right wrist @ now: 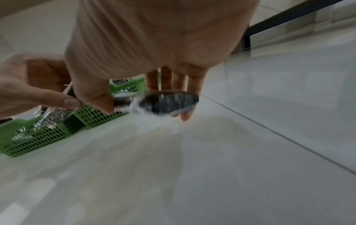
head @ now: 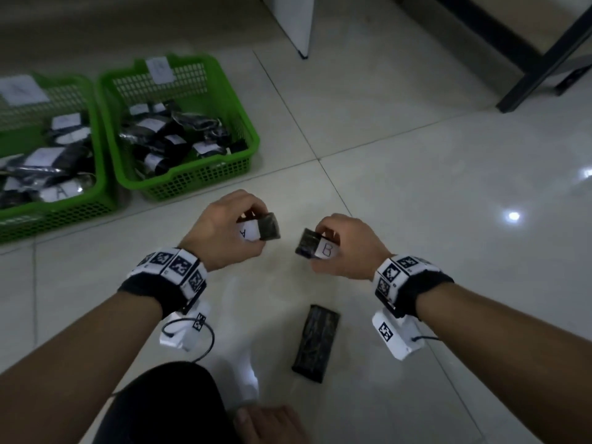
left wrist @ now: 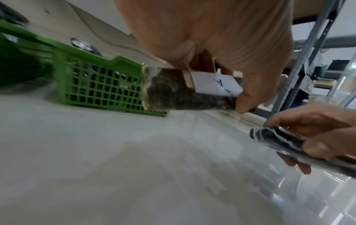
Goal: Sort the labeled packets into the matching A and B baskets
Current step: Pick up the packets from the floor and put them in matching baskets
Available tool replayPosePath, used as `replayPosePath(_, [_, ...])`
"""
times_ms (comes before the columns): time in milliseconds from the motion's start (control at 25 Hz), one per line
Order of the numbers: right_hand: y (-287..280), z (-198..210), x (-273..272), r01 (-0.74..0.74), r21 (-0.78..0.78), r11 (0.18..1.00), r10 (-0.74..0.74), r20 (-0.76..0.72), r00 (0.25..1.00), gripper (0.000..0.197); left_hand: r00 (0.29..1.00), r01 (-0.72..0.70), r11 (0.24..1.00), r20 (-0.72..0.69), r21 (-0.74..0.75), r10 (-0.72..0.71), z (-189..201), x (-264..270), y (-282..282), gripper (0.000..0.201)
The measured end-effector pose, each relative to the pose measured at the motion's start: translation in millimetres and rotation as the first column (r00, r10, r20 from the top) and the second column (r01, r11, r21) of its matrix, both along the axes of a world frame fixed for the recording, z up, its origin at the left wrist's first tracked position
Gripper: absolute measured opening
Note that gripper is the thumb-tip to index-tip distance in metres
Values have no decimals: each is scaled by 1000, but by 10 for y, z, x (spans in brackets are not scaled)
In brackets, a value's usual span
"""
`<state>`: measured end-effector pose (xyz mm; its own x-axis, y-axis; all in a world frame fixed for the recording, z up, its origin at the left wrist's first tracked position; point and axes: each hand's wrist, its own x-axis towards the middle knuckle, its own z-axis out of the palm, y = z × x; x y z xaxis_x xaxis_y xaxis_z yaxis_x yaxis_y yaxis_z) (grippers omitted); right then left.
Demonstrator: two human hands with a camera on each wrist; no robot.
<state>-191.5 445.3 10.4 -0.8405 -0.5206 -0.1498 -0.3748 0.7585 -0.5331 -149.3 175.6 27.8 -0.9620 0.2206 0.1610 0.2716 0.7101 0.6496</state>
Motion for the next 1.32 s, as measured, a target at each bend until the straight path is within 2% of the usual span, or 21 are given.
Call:
replayPosePath(80, [-242, 56, -118, 39, -141, 989, -55, -110, 992, 42, 989, -95, 995, -114, 12, 95, 138, 27, -201, 40])
replayPosePath(200, [-781, 174, -269, 103, -320, 942, -146, -113, 983, 38, 928, -282, 959, -257, -21, 268, 301, 41, -662, 44])
replayPosePath(280, [-1176, 247, -367, 75, -405, 911, -131, -113, 985, 32, 873, -454, 889, -224, -57, 432, 382, -11, -1082, 48])
replayPosePath(360, [-1558, 303, -468, -8, -429, 903, -61, -147, 987, 30, 792, -608, 778, -191, -162, 579, 439, -66, -1553, 51])
replayPosePath(480, [-2086, 343, -654, -118, -396, 911, 37, -205, 978, 24, 683, -726, 633, -175, -267, 709, 441, -133, -2175, 47])
replayPosePath(640, [-2708, 313, -966, -162, -305, 938, 65, -305, 950, 24, 591, -753, 498, -108, -431, 800, 285, -236, -2653, 40])
replayPosePath(720, [-2902, 268, -1108, -169, -209, 963, 92, -334, 938, 27, 572, -732, 473, -66, -490, 818, 215, -295, -2757, 37])
replayPosePath(800, [-2962, 222, -1185, -155, -45, 987, 133, -314, 940, 27, 563, -703, 451, -43, -550, 825, 170, -337, -2772, 39])
replayPosePath(920, [-2827, 208, -1161, -149, 30, 988, 151, -292, 944, 26, 569, -664, 413, -62, -624, 820, 172, -374, -2606, 57])
replayPosePath(1000, [-2612, 218, -1058, -163, -20, 986, 146, -338, 930, 25, 641, -664, 468, -121, -583, 758, 229, -384, -2335, 60])
replayPosePath(1080, [-2263, 228, -865, -161, -94, 983, 111, -397, 911, 23, 762, -621, 606, -201, -496, 616, 308, -355, -1870, 51])
replayPosePath(1160, [-1833, 182, -605, -174, -122, 977, 110, -412, 905, 25, 857, -515, 769, -234, -380, 459, 324, -235, -1241, 38])
replayPosePath(1240, [-1344, 98, -315, -186, -99, 978, 146, -320, 936, 32, 940, -339, 895, -134, -288, 313, 258, -46, -520, 29])
replayPosePath(1320, [-826, 7, -19, -194, -26, 981, 189, -130, 973, 41, 985, -148, 948, 48, -282, 168, 125, 142, 127, 24])
